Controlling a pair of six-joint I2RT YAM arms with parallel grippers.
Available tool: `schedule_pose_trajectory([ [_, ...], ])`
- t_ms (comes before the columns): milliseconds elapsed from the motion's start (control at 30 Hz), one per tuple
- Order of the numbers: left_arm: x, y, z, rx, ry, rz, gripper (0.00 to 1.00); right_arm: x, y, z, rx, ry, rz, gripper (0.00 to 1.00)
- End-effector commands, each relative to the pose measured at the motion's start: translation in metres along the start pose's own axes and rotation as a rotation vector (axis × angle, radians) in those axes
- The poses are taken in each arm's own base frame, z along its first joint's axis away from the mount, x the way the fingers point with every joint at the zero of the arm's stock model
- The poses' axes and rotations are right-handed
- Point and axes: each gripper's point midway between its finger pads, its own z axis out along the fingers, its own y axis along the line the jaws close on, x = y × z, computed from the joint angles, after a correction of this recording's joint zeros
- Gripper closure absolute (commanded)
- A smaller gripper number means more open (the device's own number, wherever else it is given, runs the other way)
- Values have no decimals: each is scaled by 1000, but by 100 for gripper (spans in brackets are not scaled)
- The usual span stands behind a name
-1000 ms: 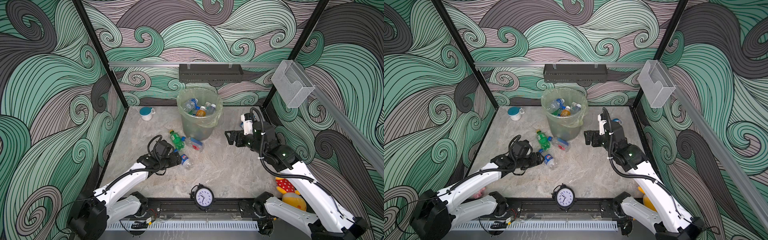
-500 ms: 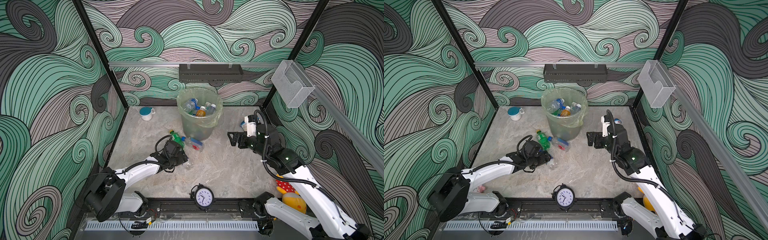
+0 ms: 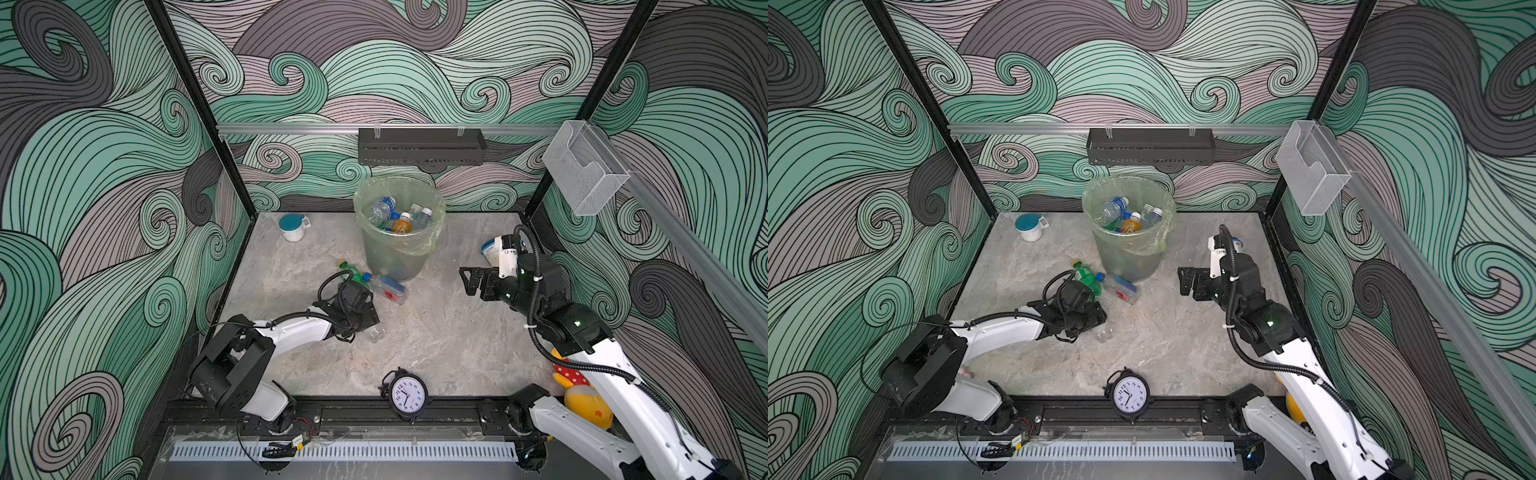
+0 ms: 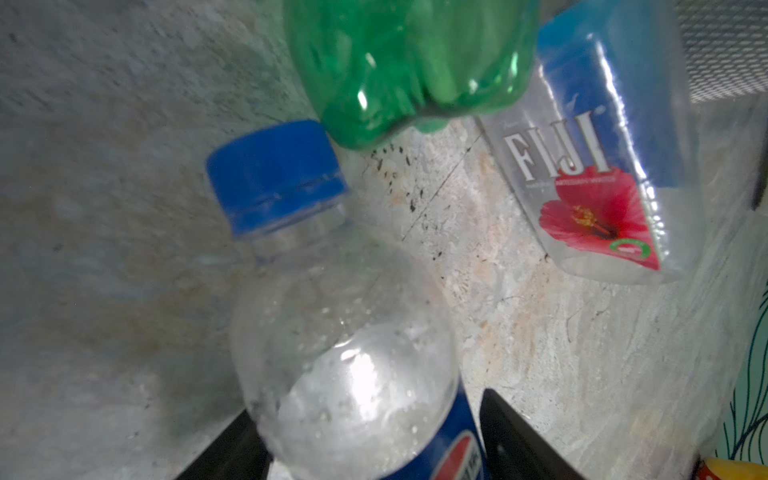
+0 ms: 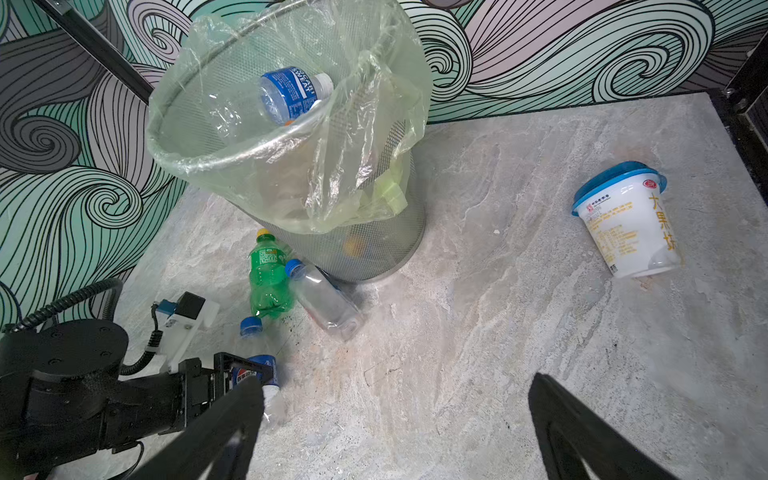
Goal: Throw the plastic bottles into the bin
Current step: 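Withdraw the right gripper while the left gripper grasps the Pepsi bottle, then lift the Pepsi bottle with the left gripper and carry it over the bin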
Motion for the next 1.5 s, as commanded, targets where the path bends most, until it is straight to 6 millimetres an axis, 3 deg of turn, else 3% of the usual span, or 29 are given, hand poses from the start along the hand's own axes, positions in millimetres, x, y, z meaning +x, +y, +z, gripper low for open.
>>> schedule_pose_trajectory([
  [0,2,11,-1,-70,2,12,25,0,0,-1,-14,-11,17,0],
  [300,5,29,-12,-131,-3,43,35,1,2,4,-23,-8,29,0],
  [700,-8,35,-48,-155,-91,83,40,2,3,9,-31,-5,32,0],
  [800,-16,35,-62,-165,-126,101,46,2,3,12,-31,0,33,0],
  [1100,-47,39,-122,-214,-308,177,48,7,3,22,-36,16,27,0],
  [1467,-91,12,-211,-117,-573,255,42,13,-1,30,-32,35,22,0],
])
